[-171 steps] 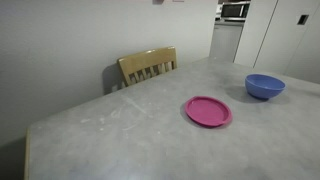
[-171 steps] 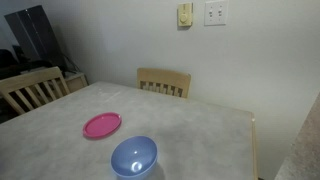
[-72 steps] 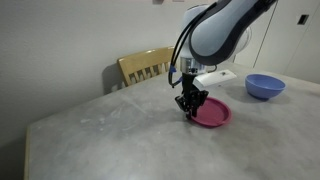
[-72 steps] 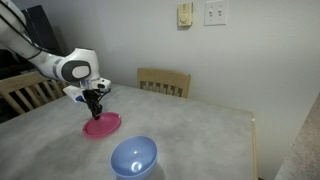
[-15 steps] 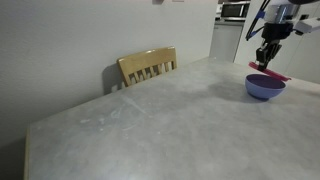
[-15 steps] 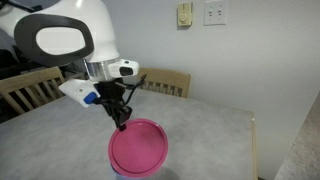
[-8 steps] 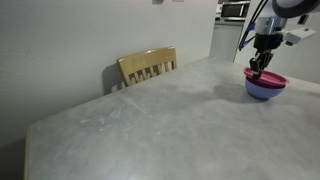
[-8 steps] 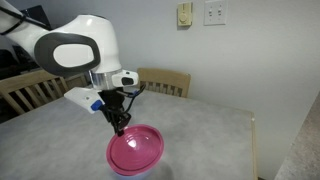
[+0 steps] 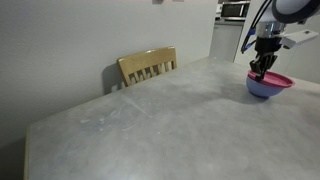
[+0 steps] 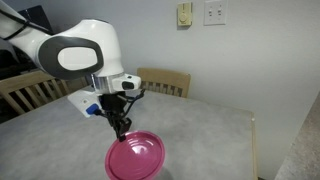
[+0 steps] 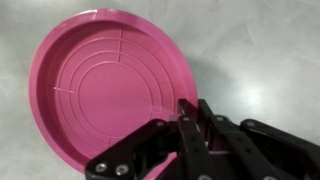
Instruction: Put the pink lid on the blue bowl
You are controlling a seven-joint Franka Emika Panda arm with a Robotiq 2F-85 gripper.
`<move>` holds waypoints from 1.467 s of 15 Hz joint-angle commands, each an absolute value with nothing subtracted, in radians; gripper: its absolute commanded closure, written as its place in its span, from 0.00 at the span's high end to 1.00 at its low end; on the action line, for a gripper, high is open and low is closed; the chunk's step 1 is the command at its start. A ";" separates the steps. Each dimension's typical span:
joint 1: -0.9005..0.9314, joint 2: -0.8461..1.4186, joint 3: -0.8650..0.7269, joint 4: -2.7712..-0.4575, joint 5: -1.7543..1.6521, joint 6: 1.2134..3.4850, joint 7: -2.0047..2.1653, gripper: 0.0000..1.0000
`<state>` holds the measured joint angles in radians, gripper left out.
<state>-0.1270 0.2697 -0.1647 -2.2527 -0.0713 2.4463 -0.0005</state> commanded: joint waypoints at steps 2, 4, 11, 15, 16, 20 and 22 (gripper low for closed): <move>-0.120 0.243 -0.174 -2.266 -0.087 2.430 0.072 0.38; -0.114 0.245 -0.168 -2.261 -0.083 2.436 0.091 0.11; -0.057 0.172 -0.155 -2.288 -0.101 2.426 0.200 0.91; -0.036 0.065 -0.126 -2.314 -0.079 2.387 0.205 1.00; -0.034 0.038 -0.117 -2.318 -0.074 2.373 0.204 1.00; -0.030 -0.048 -0.079 -2.327 -0.039 2.321 0.202 1.00; -0.028 -0.074 -0.064 -2.325 -0.027 2.304 0.210 1.00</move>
